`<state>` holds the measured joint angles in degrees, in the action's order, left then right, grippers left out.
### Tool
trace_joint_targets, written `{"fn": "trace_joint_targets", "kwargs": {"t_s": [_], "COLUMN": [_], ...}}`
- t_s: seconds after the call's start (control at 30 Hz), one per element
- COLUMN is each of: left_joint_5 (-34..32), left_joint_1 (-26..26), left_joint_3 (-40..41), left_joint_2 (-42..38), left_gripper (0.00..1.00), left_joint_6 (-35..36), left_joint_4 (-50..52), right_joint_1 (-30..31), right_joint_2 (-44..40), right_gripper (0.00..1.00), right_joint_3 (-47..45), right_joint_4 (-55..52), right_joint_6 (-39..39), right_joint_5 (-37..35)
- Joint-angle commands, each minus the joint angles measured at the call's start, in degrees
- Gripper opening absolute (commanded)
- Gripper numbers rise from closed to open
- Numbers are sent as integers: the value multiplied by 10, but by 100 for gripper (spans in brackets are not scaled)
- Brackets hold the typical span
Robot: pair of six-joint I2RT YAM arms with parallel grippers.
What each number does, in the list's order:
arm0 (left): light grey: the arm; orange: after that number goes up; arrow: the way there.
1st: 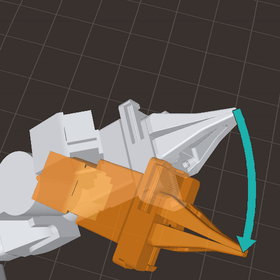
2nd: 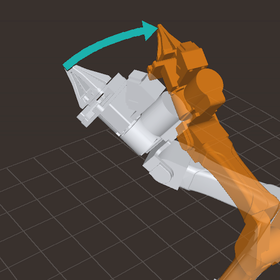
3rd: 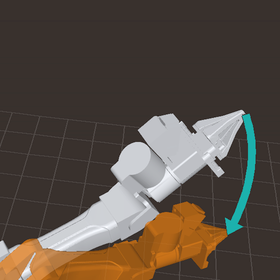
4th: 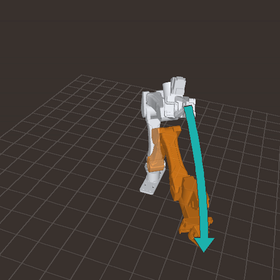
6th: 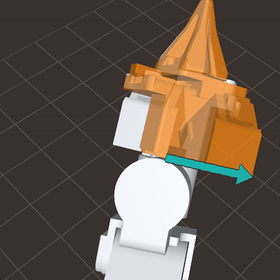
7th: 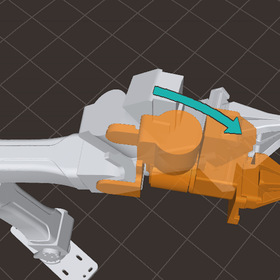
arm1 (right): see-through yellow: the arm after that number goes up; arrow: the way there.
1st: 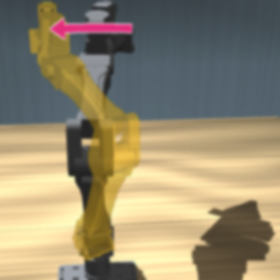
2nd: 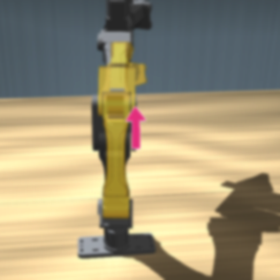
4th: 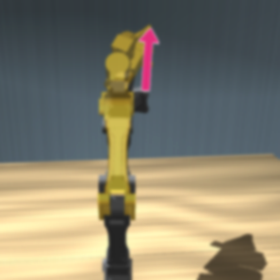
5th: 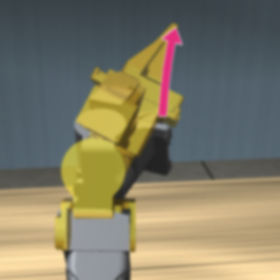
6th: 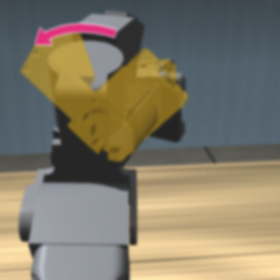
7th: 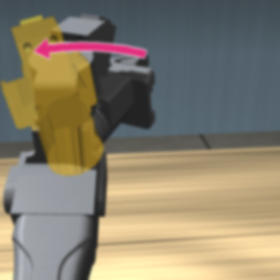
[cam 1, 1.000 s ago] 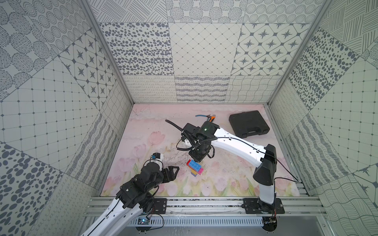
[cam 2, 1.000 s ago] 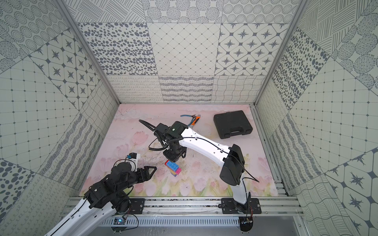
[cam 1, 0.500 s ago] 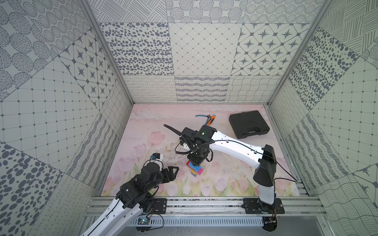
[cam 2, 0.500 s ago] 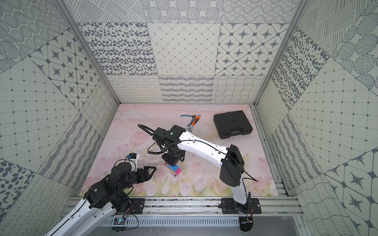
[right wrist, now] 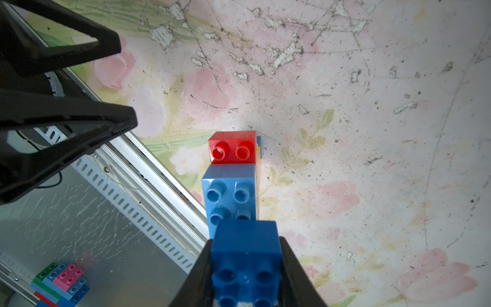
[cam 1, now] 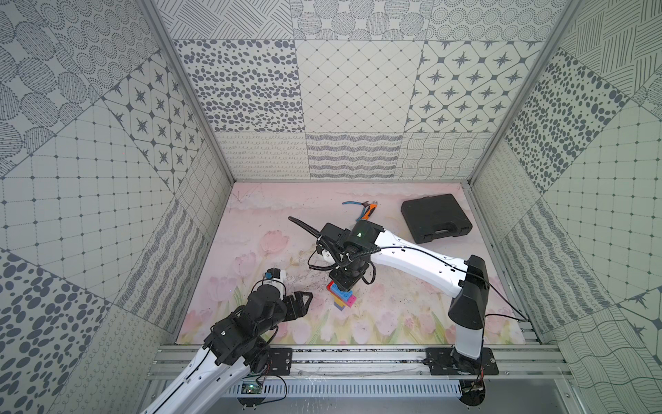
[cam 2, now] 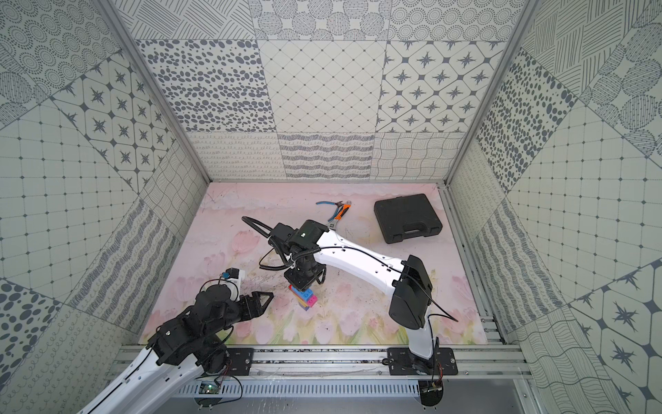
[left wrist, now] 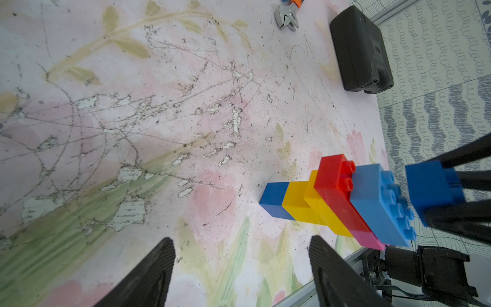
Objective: Assemble a spoon with lego
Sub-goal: Assemble the lego brick with the lego brick.
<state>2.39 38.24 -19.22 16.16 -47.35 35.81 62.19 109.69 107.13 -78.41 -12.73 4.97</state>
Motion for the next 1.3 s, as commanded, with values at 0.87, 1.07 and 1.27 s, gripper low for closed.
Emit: {"fn": "trace_joint_targets", "kwargs": {"t_s": [0.87, 1.07, 1.27], "left_joint_5": [0, 1, 0], "left_joint_1": [-1, -1, -1], "left_joint_3": [-5, -5, -4], "left_joint_2": [-2, -3, -7], "left_gripper": [81, 81, 81], "left_joint_6": [15, 15, 15], "left_joint_4": [5, 6, 7], "right_joint_1": [18, 18, 18], "right_joint_2": [-7, -4, 0], "right_gripper": [28, 29, 29], "right_joint_3": [-5, -13, -18], "right_joint_4": [17, 25, 22], "right_joint_6": [-2, 0, 2], "right_joint_5": [2, 2, -3]}}
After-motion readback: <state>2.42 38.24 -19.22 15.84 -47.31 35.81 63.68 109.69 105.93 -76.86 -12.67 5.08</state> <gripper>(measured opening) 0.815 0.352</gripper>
